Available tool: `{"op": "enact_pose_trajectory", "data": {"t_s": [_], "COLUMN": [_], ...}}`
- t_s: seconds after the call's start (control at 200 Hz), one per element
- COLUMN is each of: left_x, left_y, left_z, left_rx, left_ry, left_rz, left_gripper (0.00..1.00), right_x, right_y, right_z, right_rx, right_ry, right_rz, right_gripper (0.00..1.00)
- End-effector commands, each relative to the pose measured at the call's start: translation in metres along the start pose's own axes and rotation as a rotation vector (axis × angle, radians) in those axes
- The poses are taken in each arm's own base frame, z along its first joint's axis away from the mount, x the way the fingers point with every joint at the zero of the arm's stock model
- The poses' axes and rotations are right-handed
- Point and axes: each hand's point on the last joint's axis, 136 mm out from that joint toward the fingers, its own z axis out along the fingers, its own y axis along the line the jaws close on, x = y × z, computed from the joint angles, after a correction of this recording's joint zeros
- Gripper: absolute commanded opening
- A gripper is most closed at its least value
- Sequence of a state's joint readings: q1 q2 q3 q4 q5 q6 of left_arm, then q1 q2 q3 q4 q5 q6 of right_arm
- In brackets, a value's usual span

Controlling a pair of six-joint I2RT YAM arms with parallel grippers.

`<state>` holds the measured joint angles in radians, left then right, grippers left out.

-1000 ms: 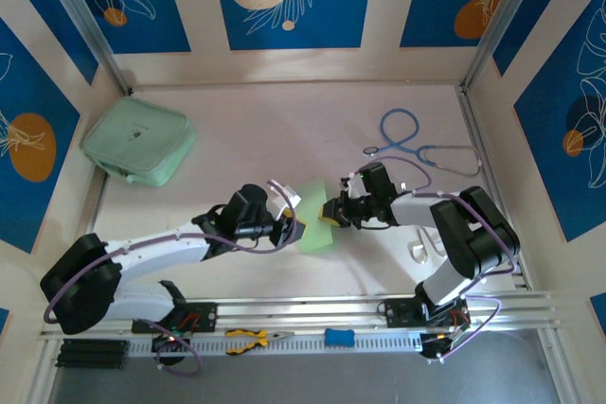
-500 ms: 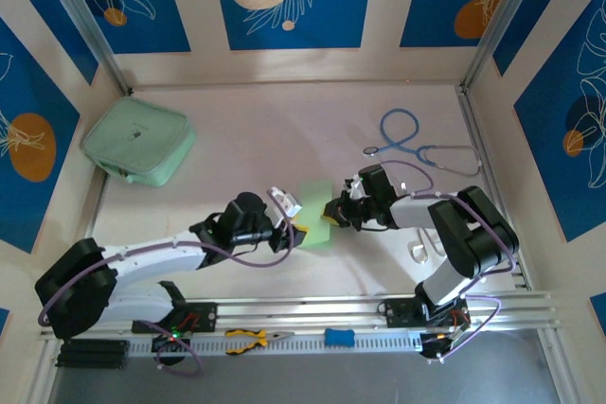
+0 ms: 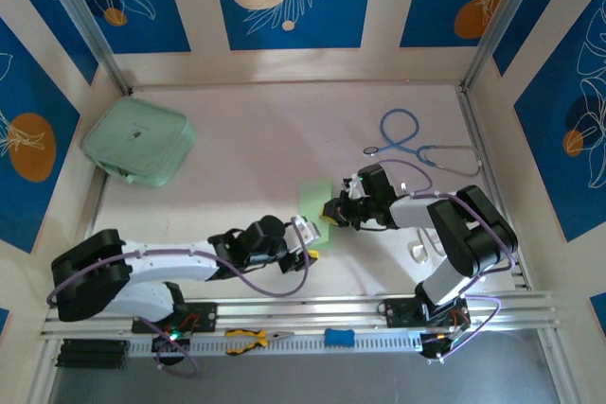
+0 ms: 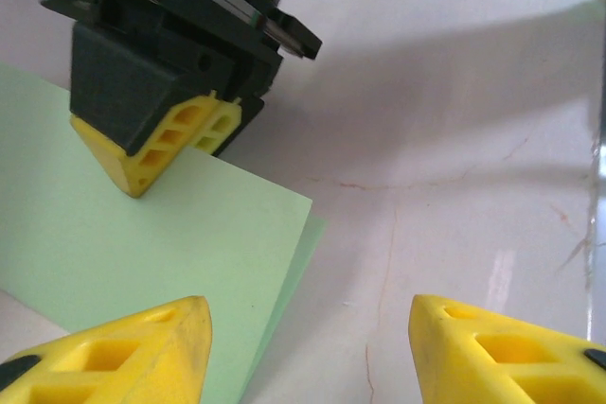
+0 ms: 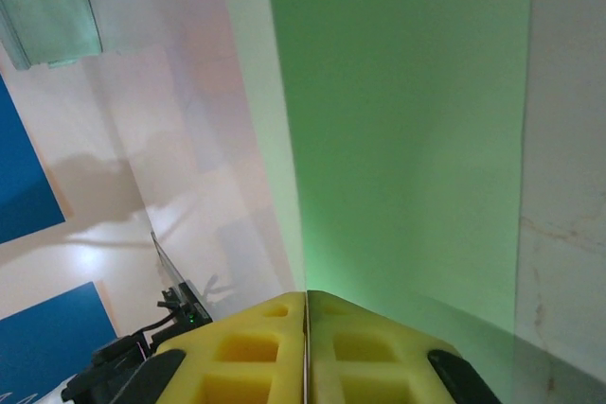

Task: Fold a paper plane with a square sheet of paper (pick it up from the middle)
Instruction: Fold the triangle a second time at the center of the table.

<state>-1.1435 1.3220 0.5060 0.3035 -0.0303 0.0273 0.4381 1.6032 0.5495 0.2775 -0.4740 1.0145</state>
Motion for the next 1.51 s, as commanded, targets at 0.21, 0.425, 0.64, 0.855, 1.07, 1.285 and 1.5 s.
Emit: {"op": "enact_pose_trajectory", "data": {"t_s": [0.21,0.425,0.64,0.855,1.07,1.285,1.5], "left_x": [-0.008,-0.007,-0.012,-0.013,-0.005,-0.001,-0.004], "left_y": [0.002,0.006,0.016,0.017,0.022,0.022,0.021], "left_z": [0.015,0.034,0.046,0.054,0.054,0.055,0.054], "left_rx": [-0.175,-0.241,-0.312,-0.328,-0.351,-0.351,-0.343], "left_ry": [0.037,0.076,0.082,0.103,0.132,0.149,0.152], "left_rz": [0.150,0.206,0.217,0.241,0.249,0.247,0.221], "left_gripper": [0.60,0.61,0.61,0.58,0.45,0.31,0.10], "right_x": [0.002,-0.001,-0.002,-0.003,-0.002,-0.002,-0.002], "right_y": [0.006,0.007,0.006,0.007,0.007,0.008,0.009], "right_z": [-0.001,-0.002,-0.002,-0.003,-0.005,-0.005,-0.006], "right_rx": [-0.026,-0.025,-0.023,-0.030,-0.031,-0.036,-0.040], "right_ry": [0.015,0.010,0.006,0.001,0.000,0.001,-0.002], "right_rz": [-0.021,-0.023,-0.018,-0.014,-0.014,-0.018,-0.020], "right_gripper": [0.09,0.10,0.10,0.10,0.10,0.11,0.12]}}
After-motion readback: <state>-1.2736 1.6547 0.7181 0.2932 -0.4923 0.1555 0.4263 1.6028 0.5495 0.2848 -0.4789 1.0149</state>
